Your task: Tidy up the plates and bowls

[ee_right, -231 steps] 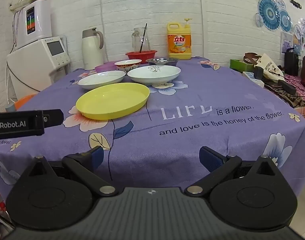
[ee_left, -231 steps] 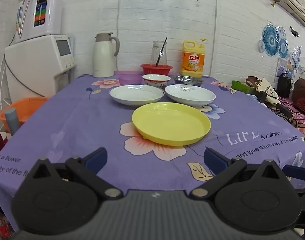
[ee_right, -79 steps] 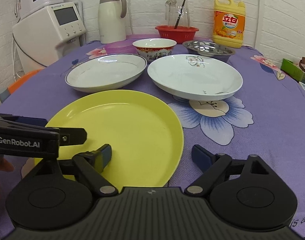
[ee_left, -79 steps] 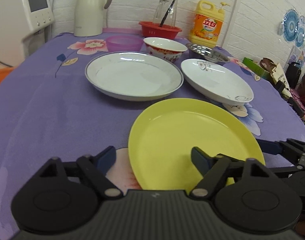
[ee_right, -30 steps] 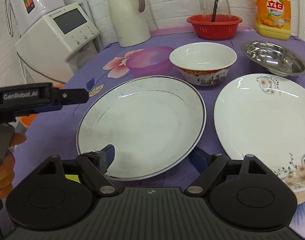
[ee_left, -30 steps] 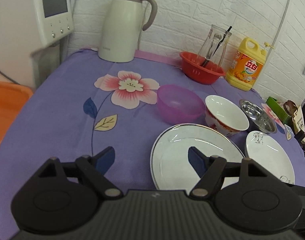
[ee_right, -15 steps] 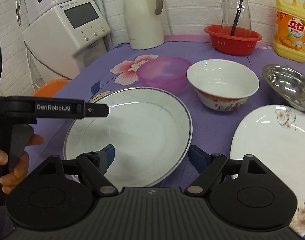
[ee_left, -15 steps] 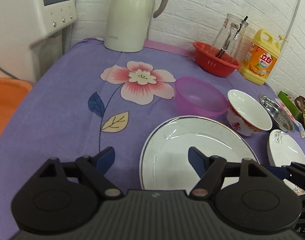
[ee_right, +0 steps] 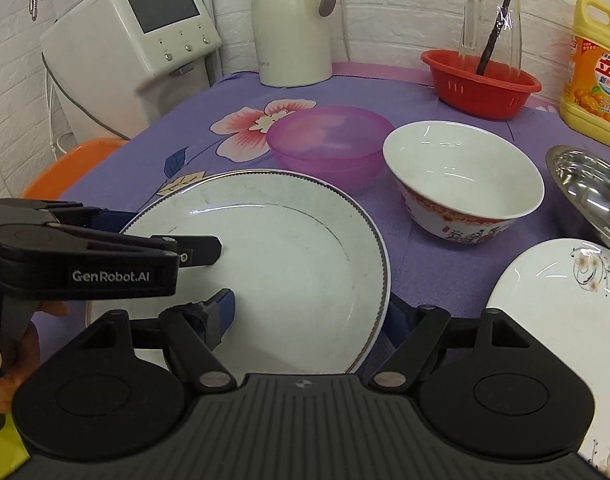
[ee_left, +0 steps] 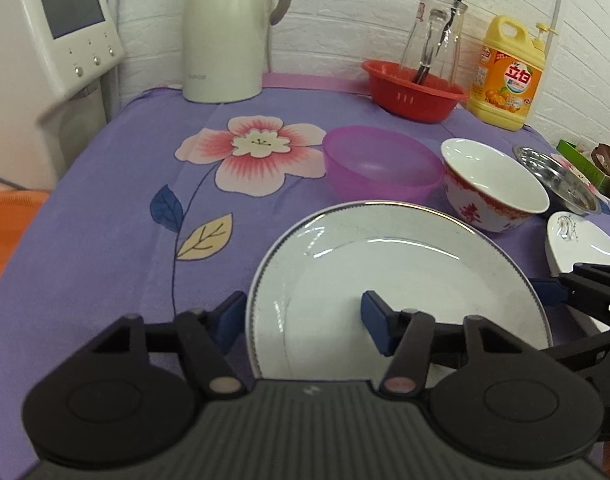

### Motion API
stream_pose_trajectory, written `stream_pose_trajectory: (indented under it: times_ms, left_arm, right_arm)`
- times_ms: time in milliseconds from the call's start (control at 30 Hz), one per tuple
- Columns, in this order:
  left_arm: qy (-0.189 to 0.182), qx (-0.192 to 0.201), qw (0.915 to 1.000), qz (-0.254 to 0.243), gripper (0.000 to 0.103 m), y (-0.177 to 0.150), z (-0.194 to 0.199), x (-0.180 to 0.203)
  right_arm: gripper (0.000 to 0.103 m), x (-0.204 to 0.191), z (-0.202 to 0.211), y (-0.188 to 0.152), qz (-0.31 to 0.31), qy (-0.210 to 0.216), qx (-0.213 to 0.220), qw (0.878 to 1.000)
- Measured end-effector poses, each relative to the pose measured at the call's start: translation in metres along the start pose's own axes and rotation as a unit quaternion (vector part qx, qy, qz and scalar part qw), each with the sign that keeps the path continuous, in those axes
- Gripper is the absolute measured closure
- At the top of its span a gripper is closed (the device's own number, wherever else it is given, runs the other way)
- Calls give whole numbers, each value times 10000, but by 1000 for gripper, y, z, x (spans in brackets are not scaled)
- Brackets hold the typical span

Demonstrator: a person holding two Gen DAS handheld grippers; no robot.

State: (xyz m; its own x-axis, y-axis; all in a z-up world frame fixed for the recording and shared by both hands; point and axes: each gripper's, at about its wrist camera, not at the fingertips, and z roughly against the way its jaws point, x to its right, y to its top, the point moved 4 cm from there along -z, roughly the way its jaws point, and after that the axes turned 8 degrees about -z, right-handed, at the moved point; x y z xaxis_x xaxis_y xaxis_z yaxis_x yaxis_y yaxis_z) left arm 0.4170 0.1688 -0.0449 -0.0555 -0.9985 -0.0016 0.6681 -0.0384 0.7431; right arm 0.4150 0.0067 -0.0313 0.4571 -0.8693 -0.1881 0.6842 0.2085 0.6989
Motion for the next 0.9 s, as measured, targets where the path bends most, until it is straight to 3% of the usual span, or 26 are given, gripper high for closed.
stream_pose_trajectory:
  times_ms: [333, 433, 600, 733, 900]
  left_arm:
    - [62, -14, 10000, 59, 47, -2, 3, -1]
    - [126, -5, 9999, -36, 32, -4, 2, 1]
    - [17, 7, 10000, -39, 39, -4, 3, 1]
    - [135, -127, 9998, 35, 39, -1, 5, 4]
    - [186, 90, 9997, 158, 39, 6, 32, 5]
  right_arm:
    - [0, 3, 9, -5, -185, 186, 59, 9996]
    - [0, 1, 9, -8, -89, 55, 125, 9999]
    - [0, -5, 4, -7, 24, 21, 161, 9999]
    - [0, -9, 6, -6, -8, -96, 39, 9999]
    - [0, -15, 30, -6, -64, -9, 236, 9997]
